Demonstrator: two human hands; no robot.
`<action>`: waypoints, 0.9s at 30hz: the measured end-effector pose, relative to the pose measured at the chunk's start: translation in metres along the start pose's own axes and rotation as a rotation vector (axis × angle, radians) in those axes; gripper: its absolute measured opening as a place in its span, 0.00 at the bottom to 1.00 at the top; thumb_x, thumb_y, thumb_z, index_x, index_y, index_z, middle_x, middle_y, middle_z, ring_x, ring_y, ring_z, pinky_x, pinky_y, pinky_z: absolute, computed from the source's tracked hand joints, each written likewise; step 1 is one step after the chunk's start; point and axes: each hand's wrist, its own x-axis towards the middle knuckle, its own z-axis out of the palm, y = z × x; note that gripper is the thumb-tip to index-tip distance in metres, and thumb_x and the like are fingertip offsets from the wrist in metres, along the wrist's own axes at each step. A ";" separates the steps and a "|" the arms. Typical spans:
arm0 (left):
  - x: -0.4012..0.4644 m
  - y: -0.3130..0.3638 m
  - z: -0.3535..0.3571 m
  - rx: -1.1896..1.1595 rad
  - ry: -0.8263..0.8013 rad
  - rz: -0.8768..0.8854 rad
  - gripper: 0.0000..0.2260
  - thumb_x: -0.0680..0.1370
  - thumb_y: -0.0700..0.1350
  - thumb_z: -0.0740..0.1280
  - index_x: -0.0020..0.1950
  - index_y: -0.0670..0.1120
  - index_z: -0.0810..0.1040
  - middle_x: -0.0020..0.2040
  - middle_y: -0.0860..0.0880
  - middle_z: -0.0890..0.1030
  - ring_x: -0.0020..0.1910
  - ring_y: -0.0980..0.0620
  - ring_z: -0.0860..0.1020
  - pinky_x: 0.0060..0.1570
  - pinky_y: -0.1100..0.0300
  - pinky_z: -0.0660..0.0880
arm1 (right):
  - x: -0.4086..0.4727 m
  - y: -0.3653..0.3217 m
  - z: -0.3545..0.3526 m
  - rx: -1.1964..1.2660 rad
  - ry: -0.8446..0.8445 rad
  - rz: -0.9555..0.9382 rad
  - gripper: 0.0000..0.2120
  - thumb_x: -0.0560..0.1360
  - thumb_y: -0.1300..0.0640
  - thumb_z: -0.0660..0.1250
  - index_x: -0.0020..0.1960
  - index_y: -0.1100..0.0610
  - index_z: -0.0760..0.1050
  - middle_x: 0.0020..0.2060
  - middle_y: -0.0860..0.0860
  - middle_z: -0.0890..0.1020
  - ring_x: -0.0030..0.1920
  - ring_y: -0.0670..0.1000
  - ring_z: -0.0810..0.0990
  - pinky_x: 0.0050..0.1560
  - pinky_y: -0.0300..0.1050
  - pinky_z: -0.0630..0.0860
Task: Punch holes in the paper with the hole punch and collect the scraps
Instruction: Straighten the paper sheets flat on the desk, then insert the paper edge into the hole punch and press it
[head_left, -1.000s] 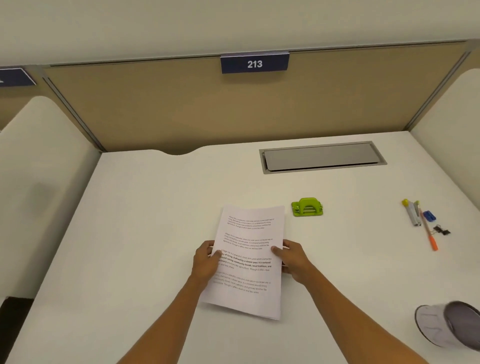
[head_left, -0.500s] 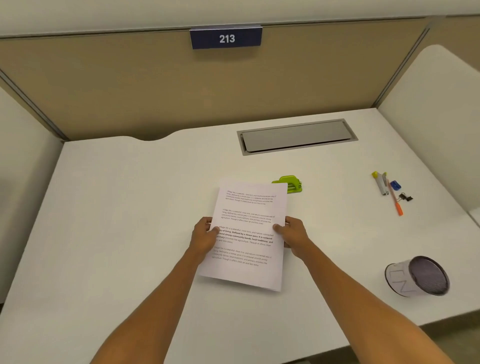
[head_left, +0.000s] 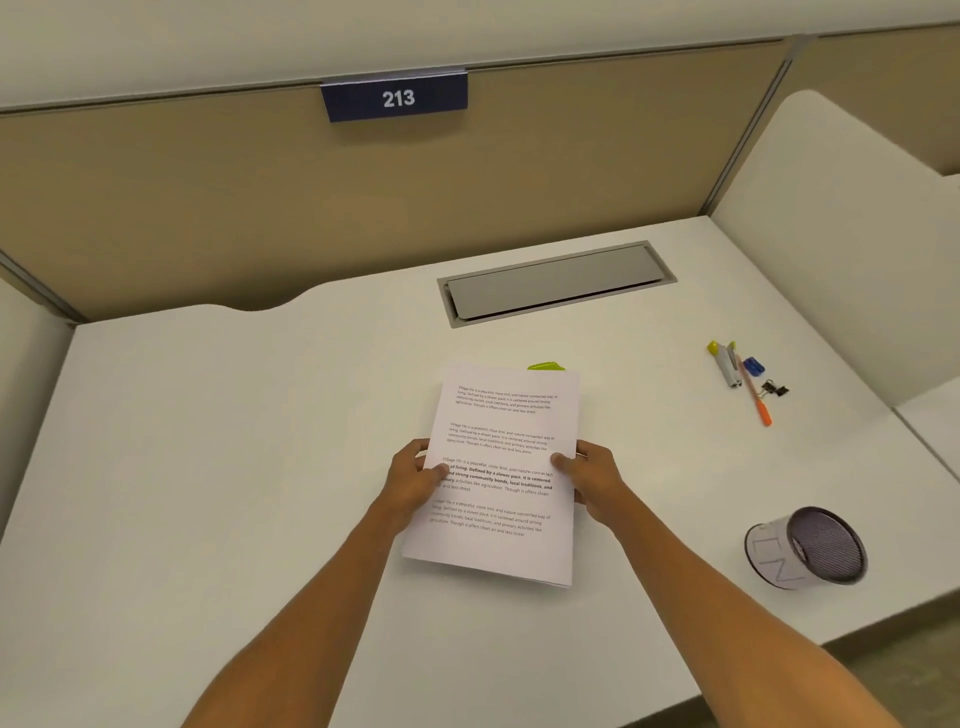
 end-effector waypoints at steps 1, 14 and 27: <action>0.002 0.004 0.005 0.004 -0.002 0.005 0.15 0.78 0.34 0.67 0.64 0.45 0.74 0.54 0.42 0.83 0.52 0.43 0.83 0.54 0.51 0.79 | 0.001 -0.001 -0.005 0.021 -0.004 0.008 0.08 0.77 0.64 0.67 0.55 0.57 0.80 0.53 0.56 0.85 0.52 0.59 0.84 0.54 0.58 0.82; 0.036 0.046 0.068 0.133 -0.116 0.037 0.18 0.78 0.33 0.66 0.67 0.44 0.73 0.58 0.41 0.82 0.56 0.43 0.81 0.56 0.51 0.78 | 0.019 -0.010 -0.070 0.192 0.009 0.069 0.09 0.76 0.69 0.67 0.52 0.59 0.81 0.49 0.53 0.86 0.47 0.54 0.86 0.39 0.46 0.82; 0.081 0.093 0.111 0.533 -0.277 0.135 0.15 0.71 0.39 0.72 0.57 0.47 0.79 0.46 0.47 0.80 0.44 0.48 0.79 0.48 0.55 0.78 | 0.003 0.028 -0.101 0.434 0.090 0.155 0.08 0.76 0.67 0.70 0.54 0.62 0.80 0.48 0.55 0.87 0.48 0.56 0.87 0.44 0.50 0.84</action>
